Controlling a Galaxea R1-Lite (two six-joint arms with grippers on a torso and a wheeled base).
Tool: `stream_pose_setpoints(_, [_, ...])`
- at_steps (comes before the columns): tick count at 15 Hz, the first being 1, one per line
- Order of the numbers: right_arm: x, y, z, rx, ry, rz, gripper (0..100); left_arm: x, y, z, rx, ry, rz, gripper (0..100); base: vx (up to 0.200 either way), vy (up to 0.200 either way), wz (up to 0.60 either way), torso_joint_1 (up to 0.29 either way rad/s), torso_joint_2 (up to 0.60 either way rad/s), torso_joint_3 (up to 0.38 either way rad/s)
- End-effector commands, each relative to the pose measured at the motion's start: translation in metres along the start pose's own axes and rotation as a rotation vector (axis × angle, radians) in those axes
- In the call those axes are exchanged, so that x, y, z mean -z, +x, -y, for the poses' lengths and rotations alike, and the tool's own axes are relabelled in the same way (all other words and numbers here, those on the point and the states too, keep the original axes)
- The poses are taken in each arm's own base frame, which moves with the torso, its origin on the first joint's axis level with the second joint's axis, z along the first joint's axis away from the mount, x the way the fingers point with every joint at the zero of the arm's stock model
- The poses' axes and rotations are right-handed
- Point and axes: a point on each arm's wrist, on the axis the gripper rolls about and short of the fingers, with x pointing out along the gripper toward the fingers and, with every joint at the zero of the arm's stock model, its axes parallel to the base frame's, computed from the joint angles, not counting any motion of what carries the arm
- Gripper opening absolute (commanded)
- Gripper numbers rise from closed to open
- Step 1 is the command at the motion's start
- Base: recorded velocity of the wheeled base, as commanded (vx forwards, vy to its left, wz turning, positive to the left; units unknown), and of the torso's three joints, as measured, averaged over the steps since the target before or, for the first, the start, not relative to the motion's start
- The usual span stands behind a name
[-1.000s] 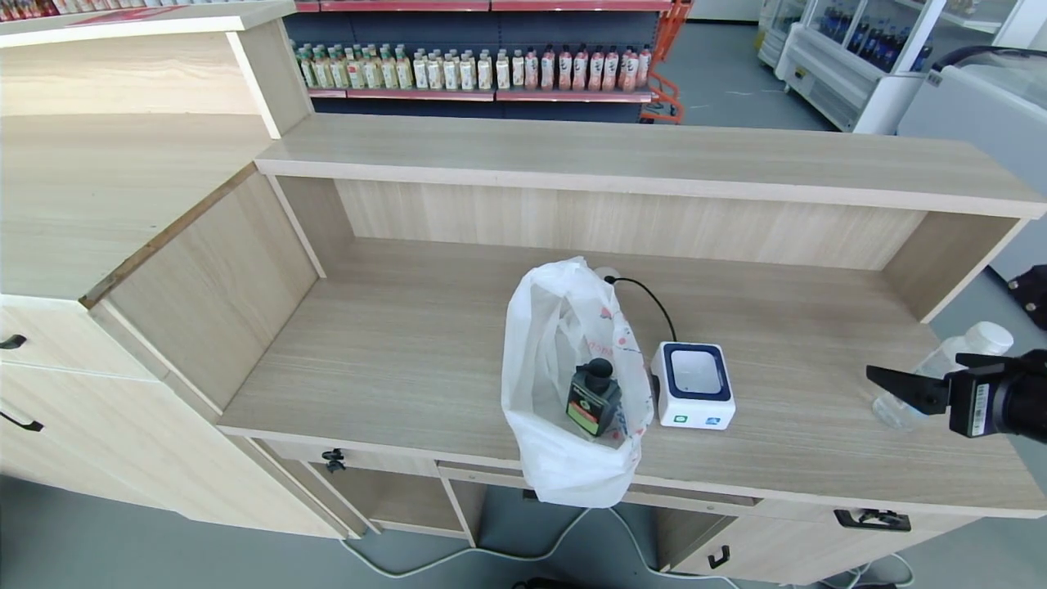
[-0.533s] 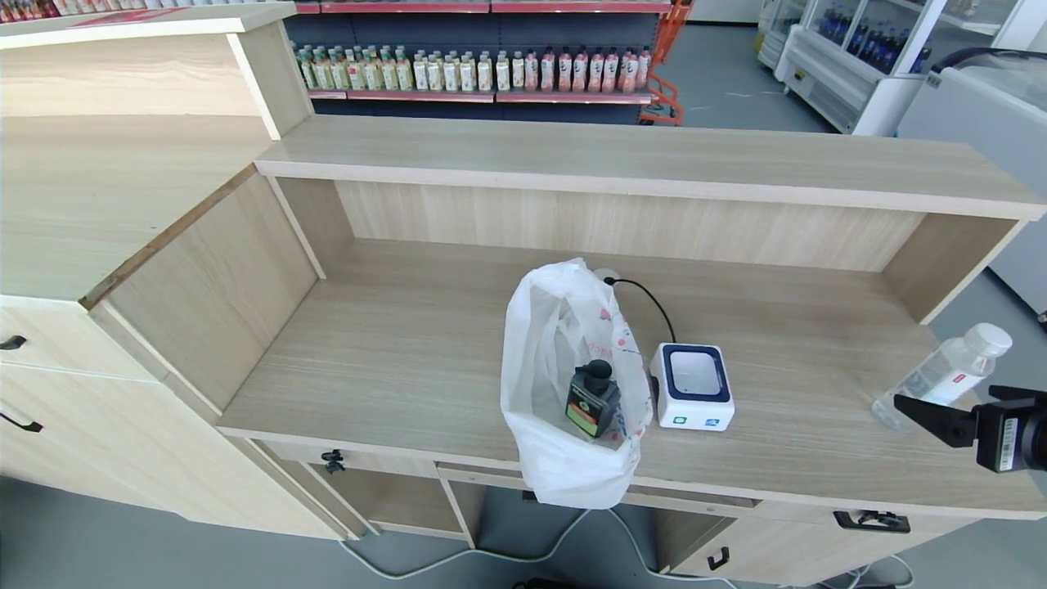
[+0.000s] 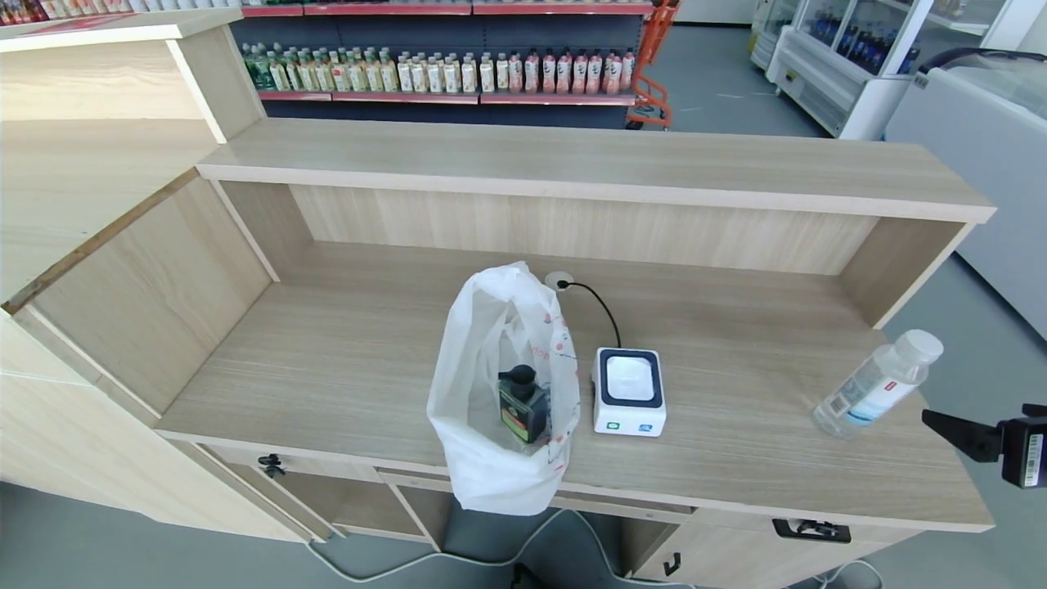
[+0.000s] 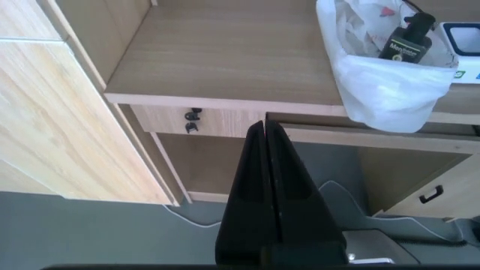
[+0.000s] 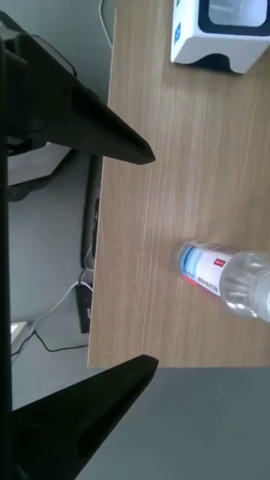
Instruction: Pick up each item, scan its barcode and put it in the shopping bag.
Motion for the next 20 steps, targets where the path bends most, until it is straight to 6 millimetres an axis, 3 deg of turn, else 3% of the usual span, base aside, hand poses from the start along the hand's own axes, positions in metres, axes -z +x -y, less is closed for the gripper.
stream_pose_setpoints(1, [0.002, -0.002, -0.001, -0.006, 0.0, 0.0, 100, 0.0, 0.0, 0.0, 0.0, -0.001, 0.0, 0, 0.0, -0.2, 0.0, 0.007, 0.0, 0.002])
stream_pose_setpoints(13, [0.015, -0.004, -0.005, -0.023, -0.031, -0.038, 100, 0.0, 0.0, 0.0, 0.0, -0.001, 0.0, 0, 0.0, -0.2, 0.0, 0.002, 0.0, 0.005])
stream_pose_setpoints(17, [0.032, -0.016, -0.026, -0.13, -0.069, -0.051, 100, 0.0, 0.0, 0.0, 0.0, -0.003, 0.0, 0, 0.0, 0.0, 0.0, 0.0, 0.0, 0.0])
stream_pose_setpoints(20, [0.042, -0.009, -0.043, -0.242, -0.11, -0.11, 100, 0.0, 0.0, 0.0, 0.0, -0.003, 0.0, 0, 0.0, 0.0, 0.0, 0.0, 0.0, 0.0])
